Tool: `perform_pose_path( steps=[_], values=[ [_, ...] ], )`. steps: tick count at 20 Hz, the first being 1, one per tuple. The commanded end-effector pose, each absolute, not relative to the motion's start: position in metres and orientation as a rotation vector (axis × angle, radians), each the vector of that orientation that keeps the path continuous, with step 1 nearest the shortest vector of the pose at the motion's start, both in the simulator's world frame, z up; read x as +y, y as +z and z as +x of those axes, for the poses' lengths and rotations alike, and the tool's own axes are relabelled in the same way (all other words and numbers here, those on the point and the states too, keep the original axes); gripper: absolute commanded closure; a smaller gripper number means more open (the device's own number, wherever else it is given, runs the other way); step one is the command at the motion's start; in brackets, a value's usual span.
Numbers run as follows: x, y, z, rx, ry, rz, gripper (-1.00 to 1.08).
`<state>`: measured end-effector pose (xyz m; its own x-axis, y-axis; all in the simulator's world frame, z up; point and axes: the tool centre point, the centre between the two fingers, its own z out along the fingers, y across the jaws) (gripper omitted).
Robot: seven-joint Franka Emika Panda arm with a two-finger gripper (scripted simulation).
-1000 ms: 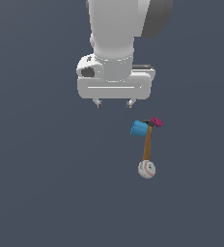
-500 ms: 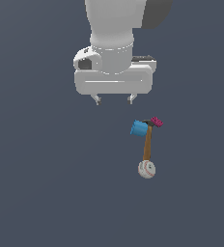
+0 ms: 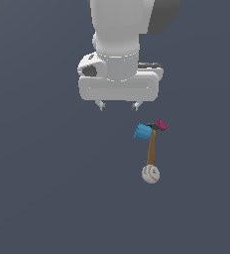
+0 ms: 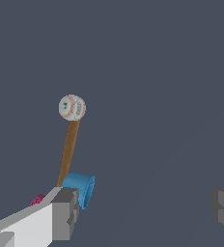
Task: Pick up a designated object from a clutter of objects.
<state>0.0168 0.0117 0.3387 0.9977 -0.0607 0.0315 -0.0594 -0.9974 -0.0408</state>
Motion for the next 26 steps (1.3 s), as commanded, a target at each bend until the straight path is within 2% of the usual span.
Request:
perform_pose_path(
  steps=[1, 10, 26],
  values=[
    [0.016, 0.333, 0.022, 0.118, -0.047, -3.101, -0.92],
    [0.043, 0.294, 0.056, 0.278, -0.032, -3.100, -0.92],
    [0.120, 0.175, 0.114, 0.670, -0.006, -3.062, -0.92]
  ],
)
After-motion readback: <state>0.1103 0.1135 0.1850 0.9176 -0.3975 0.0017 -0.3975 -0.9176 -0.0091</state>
